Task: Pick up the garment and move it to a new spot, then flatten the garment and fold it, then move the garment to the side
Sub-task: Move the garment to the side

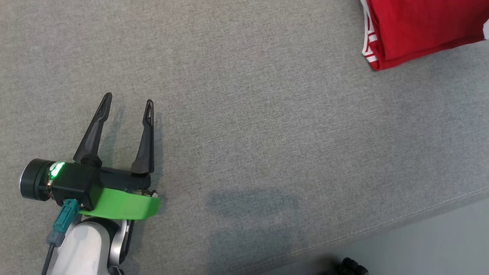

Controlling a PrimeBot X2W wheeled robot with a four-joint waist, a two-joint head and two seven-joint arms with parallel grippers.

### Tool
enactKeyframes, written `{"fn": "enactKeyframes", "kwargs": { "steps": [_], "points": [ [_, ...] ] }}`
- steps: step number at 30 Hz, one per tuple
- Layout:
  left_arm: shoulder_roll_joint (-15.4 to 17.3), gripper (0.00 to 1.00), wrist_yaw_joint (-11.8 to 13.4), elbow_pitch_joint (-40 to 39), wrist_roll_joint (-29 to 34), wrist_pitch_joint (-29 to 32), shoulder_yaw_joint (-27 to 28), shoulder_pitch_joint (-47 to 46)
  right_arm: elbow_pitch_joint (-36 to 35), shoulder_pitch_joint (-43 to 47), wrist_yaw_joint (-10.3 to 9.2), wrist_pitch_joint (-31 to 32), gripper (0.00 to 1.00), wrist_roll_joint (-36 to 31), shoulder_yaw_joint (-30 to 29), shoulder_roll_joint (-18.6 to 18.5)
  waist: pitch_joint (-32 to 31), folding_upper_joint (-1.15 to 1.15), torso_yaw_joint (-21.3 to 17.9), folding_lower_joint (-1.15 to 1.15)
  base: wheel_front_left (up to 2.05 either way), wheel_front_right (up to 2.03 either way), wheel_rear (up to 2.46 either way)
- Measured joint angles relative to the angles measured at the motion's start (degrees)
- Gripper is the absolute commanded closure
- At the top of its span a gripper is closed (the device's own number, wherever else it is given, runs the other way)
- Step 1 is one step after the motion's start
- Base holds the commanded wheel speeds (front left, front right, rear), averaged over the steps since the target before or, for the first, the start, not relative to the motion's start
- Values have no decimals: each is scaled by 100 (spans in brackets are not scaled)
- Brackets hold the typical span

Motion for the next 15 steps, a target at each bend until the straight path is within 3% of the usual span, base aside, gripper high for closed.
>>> {"fn": "enactKeyframes", "kwargs": {
  "steps": [13, 14, 15],
  "points": [
    [115, 0, 52, -461, 111, 216, -99, -13, 1132, -612, 1, -537, 100, -775, -183, -121, 528, 0, 373, 0, 0, 0, 0],
    [120, 0, 53, -471, 112, 218, -103, -13, 1161, -628, 1, -554, 61, -856, -218, -123, 554, 0, 391, 0, 0, 0, 0],
    [121, 0, 57, -479, 112, 223, -110, -15, 1185, -644, 0, -556, 36, -928, -266, -125, 575, 0, 406, 0, 0, 0, 0]
  ]
}}
